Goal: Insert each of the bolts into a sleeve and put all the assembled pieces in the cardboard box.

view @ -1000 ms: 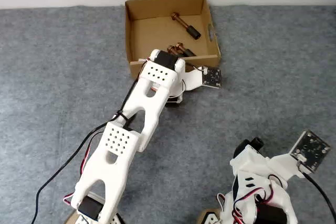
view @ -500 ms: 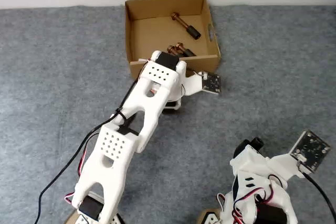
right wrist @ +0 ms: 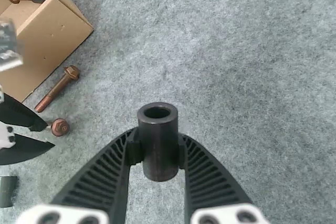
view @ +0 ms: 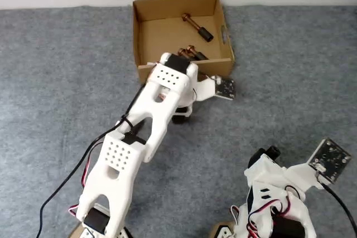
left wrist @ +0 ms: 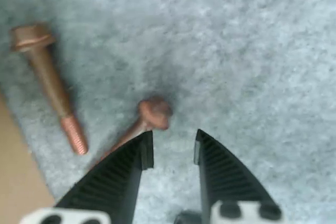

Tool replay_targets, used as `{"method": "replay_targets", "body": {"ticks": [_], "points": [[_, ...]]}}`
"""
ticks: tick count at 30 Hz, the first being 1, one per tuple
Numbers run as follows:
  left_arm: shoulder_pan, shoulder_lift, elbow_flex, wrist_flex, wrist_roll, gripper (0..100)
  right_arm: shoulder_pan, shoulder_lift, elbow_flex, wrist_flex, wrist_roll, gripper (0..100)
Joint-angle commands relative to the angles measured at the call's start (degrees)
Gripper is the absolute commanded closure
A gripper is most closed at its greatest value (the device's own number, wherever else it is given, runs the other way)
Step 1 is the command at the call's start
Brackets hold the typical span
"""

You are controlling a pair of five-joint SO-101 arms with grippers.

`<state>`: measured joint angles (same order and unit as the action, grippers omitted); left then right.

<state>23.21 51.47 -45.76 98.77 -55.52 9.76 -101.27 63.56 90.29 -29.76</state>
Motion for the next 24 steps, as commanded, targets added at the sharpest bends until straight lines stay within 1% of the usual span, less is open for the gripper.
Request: {"method": "replay_targets", "body": {"ticks": [1, 6, 14, 21, 24], "points": [[-1.23, -3.69, -2.86, 1.58, -0.62, 84, 0.48, -0.13, -0.44, -1.63, 0.62, 99.1], [-1.58, -3.34, -2.95, 0.97, -0.53, 84, 0.57, -0.13, -0.44, -1.63, 0.62, 99.1], [-1.14, 1.14, -3.03, -6.33, -0.35, 84, 0.57, -0.13, -0.09, -1.71, 0.62, 99.1], [-0.97, 3.52, -3.03, -9.05, -0.44, 84, 0.57, -0.13, 0.00, -1.80, 0.62, 99.1], [-0.97, 5.36, -3.03, -8.62, -0.53, 85, 0.48, -0.13, 0.00, -1.80, 0.62, 99.1]]}}
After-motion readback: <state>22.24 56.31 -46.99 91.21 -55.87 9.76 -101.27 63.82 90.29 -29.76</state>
